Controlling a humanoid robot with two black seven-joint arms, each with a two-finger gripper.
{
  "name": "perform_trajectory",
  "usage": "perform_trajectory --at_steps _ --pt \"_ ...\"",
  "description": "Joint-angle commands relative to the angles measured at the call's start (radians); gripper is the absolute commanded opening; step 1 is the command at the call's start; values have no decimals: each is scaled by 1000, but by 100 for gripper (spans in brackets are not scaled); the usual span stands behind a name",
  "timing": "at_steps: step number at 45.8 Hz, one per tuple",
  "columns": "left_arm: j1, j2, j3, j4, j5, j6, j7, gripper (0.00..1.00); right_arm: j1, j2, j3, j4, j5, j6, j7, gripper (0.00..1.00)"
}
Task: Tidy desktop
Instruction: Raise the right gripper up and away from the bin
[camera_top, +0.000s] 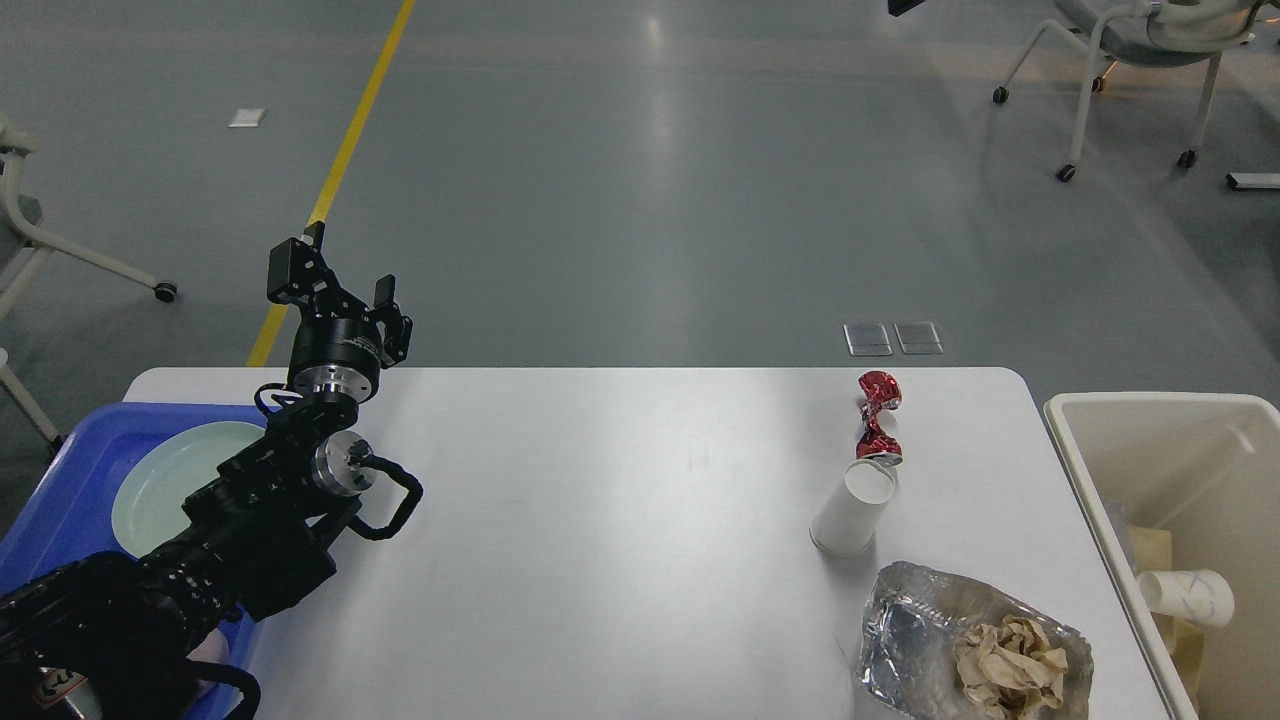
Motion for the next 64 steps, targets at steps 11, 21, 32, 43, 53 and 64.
perform_trajectory --at_steps 11,21,32,43,53,64 --pt "0 0 0 0 1 0 0 100 -7 -30 21 37 8 0 -128 100" --pt "0 0 0 0 0 0 0 100 -57 -48 41 92 11 0 -127 100" --pt "0 0 0 -1 0 0 0 100 -156 -80 53 83 3 0 -128 100" --pt "0 0 0 0 0 0 0 100 -274 -102 56 89 -61 0 -130 100" --pt "0 0 0 -1 1 0 0 100 -422 -103 56 86 -121 0 -130 100" --pt "0 0 0 0 0 0 0 100 -604 -91 85 92 -244 0 -128 100"
